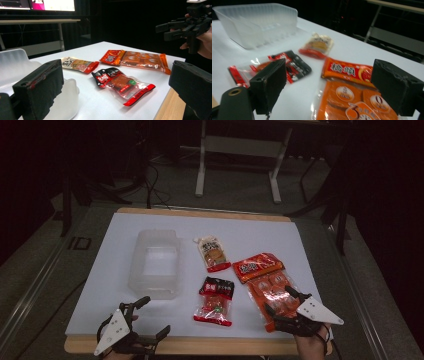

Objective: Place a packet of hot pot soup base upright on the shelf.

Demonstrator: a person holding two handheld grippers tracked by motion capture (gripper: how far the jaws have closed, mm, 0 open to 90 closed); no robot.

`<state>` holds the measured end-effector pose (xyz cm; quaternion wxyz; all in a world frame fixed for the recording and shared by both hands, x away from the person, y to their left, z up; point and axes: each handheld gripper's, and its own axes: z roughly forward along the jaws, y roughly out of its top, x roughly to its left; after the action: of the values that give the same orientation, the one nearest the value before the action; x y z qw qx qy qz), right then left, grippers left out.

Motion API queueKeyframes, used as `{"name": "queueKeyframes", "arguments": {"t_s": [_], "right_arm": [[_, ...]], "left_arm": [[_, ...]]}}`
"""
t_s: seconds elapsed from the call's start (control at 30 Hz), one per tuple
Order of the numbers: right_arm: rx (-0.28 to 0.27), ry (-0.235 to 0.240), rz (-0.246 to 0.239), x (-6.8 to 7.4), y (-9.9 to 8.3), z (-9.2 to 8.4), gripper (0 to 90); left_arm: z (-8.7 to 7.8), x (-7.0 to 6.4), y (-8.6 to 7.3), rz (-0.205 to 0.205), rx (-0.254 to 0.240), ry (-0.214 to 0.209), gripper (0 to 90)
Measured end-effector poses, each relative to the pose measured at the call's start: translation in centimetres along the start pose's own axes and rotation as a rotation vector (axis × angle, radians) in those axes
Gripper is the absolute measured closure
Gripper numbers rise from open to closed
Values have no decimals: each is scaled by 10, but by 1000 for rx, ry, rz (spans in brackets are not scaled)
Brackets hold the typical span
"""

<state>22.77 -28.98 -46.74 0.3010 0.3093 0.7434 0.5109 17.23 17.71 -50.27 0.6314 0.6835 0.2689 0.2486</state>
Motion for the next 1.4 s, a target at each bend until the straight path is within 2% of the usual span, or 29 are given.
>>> {"name": "queueKeyframes", "arguments": {"t_s": [0.03, 0.13, 0.27, 0.47, 0.63, 0.77, 1.03, 1.1, 1.17, 1.2, 1.4], "right_arm": [[-19, -1, -6, 0, 2, -1, 127], [-10, -8, -10, 1, 3, -2, 124], [-12, 8, -2, 4, 5, -4, 115], [-32, 75, -18, 13, 14, -9, 112], [-32, 76, -25, 15, 13, -9, 111], [-26, 57, -19, 13, 12, -7, 112], [-30, 79, -17, 15, 16, -9, 112], [-26, 83, -12, 16, 20, -11, 112], [-36, 81, -22, 17, 23, -13, 112], [-39, 71, -43, 19, 27, -15, 112], [-56, 70, -57, 20, 44, -17, 112]], "left_arm": [[1, -1, 0, 3, 2, 2, 0], [0, -3, 1, 6, -1, -4, 0], [0, -7, 3, 11, -4, -25, 0], [2, -10, 4, 14, -1, -35, 0], [2, -10, 3, 18, 2, -38, 0], [3, -9, 2, 17, 9, -38, 0], [4, -8, 1, 16, 5, -39, 0], [4, -8, 1, 17, 5, -38, 0], [4, -8, 1, 17, 10, -40, 0], [4, -8, 1, 16, 10, -40, 0], [4, -8, 1, 16, 12, -40, 0]]}}
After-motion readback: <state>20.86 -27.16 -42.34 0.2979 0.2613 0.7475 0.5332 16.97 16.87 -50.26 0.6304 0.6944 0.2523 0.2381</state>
